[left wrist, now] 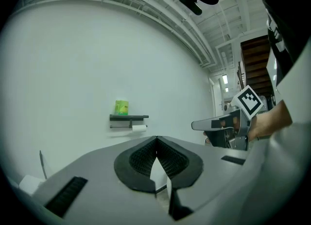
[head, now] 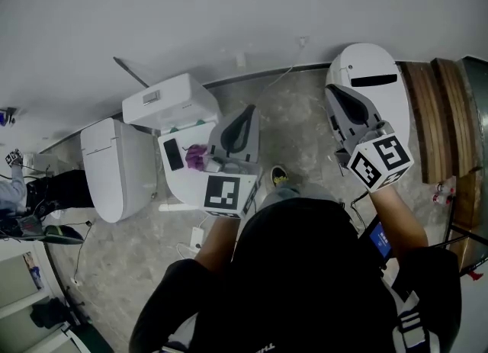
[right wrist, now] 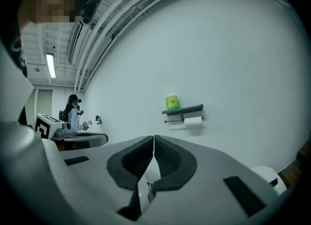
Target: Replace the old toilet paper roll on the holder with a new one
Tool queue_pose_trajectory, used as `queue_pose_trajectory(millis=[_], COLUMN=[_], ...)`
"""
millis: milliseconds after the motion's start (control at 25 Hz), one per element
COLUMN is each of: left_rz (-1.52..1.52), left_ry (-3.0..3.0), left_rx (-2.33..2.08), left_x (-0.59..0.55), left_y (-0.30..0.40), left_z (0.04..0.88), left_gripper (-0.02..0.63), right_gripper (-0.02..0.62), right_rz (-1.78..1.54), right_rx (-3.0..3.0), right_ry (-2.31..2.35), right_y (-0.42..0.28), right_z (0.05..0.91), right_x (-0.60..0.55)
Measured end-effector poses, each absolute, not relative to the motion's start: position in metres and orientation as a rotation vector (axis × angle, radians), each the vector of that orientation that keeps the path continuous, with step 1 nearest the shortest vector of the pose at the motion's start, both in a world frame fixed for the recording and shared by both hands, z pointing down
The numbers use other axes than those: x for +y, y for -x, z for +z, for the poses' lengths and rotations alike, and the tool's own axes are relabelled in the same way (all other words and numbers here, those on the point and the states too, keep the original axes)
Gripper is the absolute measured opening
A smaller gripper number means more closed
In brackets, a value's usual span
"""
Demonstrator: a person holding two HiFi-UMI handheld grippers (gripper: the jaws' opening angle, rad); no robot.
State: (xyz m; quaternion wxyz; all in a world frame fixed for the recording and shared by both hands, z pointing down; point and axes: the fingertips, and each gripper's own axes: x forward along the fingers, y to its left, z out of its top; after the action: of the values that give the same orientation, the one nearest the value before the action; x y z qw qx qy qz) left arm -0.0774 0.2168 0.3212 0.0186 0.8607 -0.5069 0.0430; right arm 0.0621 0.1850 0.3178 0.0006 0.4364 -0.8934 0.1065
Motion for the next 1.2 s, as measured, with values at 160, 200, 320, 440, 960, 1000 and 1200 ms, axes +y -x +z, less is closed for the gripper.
queue_pose_trajectory(millis=[160, 200, 320, 440, 960, 1000, 1200], left_rz=[0.124, 0.124, 0.124, 0.128, 0.158, 0.165, 0.212], left_ry=[-2.671, -2.668, -2.673, -2.679, -2.694, -2.687, -2.636], left_rx=[-1.561, -1.559, -1.550, -1.540, -1.522, -1.526, -1.547], left_x=[0.206, 0.203, 0.198, 0.193, 0.149, 0.145, 0.112], left_y=[0.084, 0.085, 0.086, 0.083, 0.062, 0.060, 0.041], left_z=[0.320, 0.320, 0.321, 0.321, 0.321, 0.322, 0.329], left_gripper=[0.021, 0.022, 0.022, 0.022, 0.023, 0.022, 0.022], right_gripper=[0.020, 0.020, 0.019, 0.019, 0.020, 0.020, 0.020], right_rz=[0.326, 0.323, 0.313, 0.309, 0.251, 0.257, 0.281], right_rx=[-2.798, -2.798, -2.799, -2.796, -2.814, -2.814, -2.827], right_ry=[-1.376, -1.378, -1.391, -1.408, -1.363, -1.360, -1.327], right_y=[-0.054, -0.053, -0.053, -0.057, -0.066, -0.069, -0.090], right_z=[0.314, 0.314, 0.312, 0.311, 0.315, 0.317, 0.327], right_x=[0.174, 0.172, 0.167, 0.162, 0.121, 0.115, 0.082])
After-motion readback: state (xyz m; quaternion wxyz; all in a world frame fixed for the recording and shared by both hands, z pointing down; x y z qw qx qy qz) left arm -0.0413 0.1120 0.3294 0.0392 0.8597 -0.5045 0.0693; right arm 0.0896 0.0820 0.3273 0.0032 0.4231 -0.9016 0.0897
